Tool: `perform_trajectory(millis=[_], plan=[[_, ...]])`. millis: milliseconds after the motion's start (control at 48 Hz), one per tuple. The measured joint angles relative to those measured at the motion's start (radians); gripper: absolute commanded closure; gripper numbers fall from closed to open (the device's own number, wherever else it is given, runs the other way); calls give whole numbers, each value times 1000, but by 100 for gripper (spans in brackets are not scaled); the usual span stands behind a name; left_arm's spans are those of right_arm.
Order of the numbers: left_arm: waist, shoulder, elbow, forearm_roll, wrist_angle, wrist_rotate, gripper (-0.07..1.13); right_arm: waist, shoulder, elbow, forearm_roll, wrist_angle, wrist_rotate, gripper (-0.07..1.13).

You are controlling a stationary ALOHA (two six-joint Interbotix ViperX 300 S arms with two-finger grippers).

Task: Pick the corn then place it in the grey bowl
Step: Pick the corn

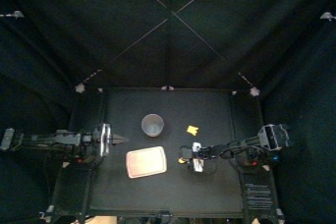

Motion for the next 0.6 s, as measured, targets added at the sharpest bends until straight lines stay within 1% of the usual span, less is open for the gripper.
perform_trajectory(millis=[250,333,438,604], plan=[[0,0,8,0,3,-2,109,-21,44,-15,-6,-2,-2,4],[0,0,9,0,3,-2,109,-21,48,-15,-6,0,-2,7],[0,0,9,0,5,0,109,-23,54,-17,-6,0,-2,16],[0,0,9,-2,5,-2,109,-23,60,-34,-6,0,-2,38]])
